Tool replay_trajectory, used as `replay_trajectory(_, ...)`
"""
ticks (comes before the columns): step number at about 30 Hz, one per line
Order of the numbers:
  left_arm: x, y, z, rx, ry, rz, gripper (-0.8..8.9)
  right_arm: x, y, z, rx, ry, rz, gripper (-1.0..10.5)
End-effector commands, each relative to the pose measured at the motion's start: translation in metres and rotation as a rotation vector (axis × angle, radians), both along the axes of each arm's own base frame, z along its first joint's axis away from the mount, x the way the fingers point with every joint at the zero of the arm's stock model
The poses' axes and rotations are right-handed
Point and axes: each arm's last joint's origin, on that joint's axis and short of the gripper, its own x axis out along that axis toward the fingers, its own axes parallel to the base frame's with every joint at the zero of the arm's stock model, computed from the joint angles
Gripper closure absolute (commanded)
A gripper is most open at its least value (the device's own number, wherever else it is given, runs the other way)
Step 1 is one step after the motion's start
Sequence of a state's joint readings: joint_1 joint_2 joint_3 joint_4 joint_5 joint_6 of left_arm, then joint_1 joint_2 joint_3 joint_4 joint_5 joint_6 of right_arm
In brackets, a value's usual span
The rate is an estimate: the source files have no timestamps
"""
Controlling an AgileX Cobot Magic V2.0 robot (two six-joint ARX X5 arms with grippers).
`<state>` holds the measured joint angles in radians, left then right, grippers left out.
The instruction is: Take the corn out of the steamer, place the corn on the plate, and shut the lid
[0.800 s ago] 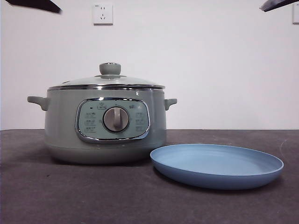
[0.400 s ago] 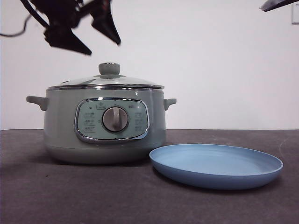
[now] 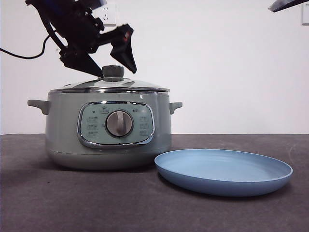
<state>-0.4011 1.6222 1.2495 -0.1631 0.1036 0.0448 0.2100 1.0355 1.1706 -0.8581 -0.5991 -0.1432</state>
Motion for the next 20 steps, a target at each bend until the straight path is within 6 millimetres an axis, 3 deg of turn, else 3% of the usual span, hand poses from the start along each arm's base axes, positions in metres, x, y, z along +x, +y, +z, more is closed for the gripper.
replay_trajectory(1,0.0005,-0.003,-0.003,0.024,0.001,0.007,3.0,0.0004,0.0002,0.0014,0.0,-0.01,-0.001,3.2)
replay_trajectory(7,-0.0002,-0.0038,-0.0035,0.023,0.008,0.002,6.68,0.0004,0.0002,0.0014,0.0,-0.01,-0.001,3.2)
replay_trajectory(11,-0.0011,-0.0057,-0.0035,0.02,0.01,-0.006,8.2,0.0004,0.0002,0.0014,0.0,-0.01,-0.001,3.2)
replay_trajectory(20,-0.0023,-0.0072,-0.0031,-0.005,0.023,-0.048,8.22,0.0004,0.0002,0.0013,0.0,-0.01,-0.001,3.2)
